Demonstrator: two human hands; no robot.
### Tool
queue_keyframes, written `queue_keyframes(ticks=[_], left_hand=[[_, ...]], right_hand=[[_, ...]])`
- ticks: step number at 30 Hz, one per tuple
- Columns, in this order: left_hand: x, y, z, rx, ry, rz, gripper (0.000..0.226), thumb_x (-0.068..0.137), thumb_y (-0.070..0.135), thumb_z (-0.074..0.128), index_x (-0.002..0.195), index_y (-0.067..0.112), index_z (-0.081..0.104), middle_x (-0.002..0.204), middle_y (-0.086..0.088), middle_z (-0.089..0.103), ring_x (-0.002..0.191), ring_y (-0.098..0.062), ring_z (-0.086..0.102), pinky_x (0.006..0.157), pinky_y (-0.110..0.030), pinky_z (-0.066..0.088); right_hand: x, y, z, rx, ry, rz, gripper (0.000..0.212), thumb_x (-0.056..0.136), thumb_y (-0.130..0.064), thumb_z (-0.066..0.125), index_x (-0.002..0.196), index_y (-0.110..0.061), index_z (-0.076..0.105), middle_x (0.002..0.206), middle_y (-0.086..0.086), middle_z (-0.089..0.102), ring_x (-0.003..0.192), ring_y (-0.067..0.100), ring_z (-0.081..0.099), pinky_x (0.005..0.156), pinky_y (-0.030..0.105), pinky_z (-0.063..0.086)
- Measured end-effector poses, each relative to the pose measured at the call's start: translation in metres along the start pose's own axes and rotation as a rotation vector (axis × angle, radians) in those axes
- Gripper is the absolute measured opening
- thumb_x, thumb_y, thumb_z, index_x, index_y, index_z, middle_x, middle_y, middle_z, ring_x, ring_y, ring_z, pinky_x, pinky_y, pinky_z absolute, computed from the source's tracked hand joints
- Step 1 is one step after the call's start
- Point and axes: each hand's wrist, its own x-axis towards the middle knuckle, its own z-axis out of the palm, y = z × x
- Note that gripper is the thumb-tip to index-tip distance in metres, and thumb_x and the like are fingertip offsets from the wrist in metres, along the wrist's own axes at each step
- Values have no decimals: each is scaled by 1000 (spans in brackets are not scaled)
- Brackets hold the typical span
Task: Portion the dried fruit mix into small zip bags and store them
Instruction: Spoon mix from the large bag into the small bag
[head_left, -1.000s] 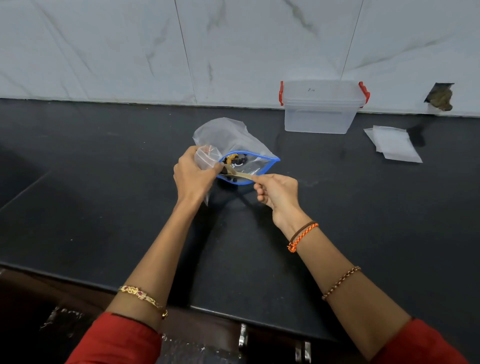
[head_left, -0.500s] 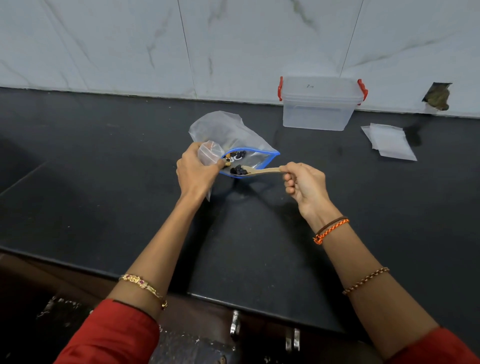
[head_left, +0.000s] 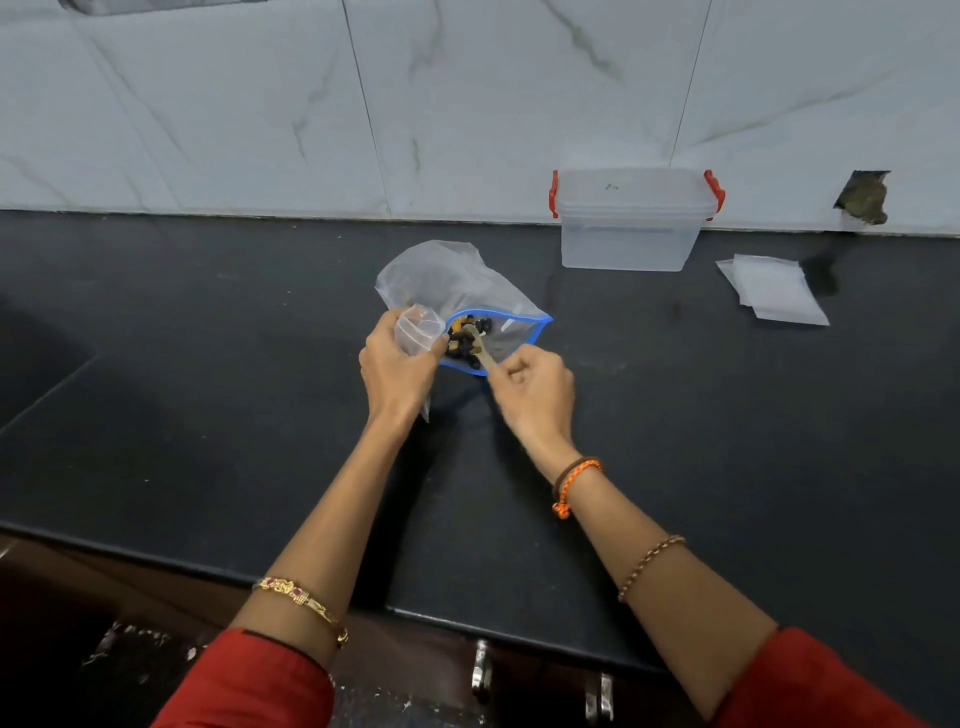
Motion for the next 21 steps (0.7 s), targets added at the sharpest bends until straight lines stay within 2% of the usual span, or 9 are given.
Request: queue_keyframes(ticks=[3, 5, 8, 12, 15, 21], left_hand=[[2, 1, -1, -47, -31, 21, 29, 76, 13, 71, 104, 10, 61, 81, 6, 60, 75, -11, 58, 67, -16, 46], [4, 0, -2, -69, -53, 32, 27, 77, 10, 70, 102, 13, 60, 78, 11, 59, 72, -5, 57, 61, -7, 44], [6, -3, -6, -81, -64, 41, 26, 77, 8, 69, 99, 17, 58, 81, 11, 59, 78, -11, 58, 69, -16, 47], [8, -5, -12, -75, -41, 47, 26, 77, 9, 69, 99, 18, 57, 85, 5, 60, 81, -13, 59, 74, -23, 49], [10, -4, -14, -64, -15, 42, 29, 75, 11, 72, 99, 18, 59, 86, 5, 61, 83, -15, 60, 78, -29, 52], [5, -1, -12, 20, -6, 65, 38, 74, 12, 72, 110, 9, 60, 92, 2, 61, 87, -15, 60, 76, -23, 47]], right_hand=[[-6, -6, 14, 9, -76, -28, 13, 80, -10, 62, 70, -1, 63, 57, 6, 59, 59, 21, 58, 60, 29, 46], [-7, -10, 18, 183, -102, 68, 17, 80, -5, 63, 63, -6, 59, 56, 6, 60, 51, 15, 55, 51, 26, 46], [-2, -15, 15, 475, -108, 338, 23, 84, -2, 60, 62, -9, 55, 54, 2, 52, 44, 9, 43, 38, 16, 36], [5, -15, 2, 655, -111, 532, 20, 86, -3, 60, 66, -6, 59, 55, 3, 50, 45, 8, 41, 36, 13, 35], [6, -14, -7, 699, -95, 546, 18, 85, -4, 62, 68, -7, 60, 56, 2, 51, 45, 7, 41, 35, 12, 35], [9, -11, -31, 632, -61, 462, 17, 83, -3, 62, 67, -8, 61, 56, 1, 50, 46, 7, 41, 37, 12, 35]])
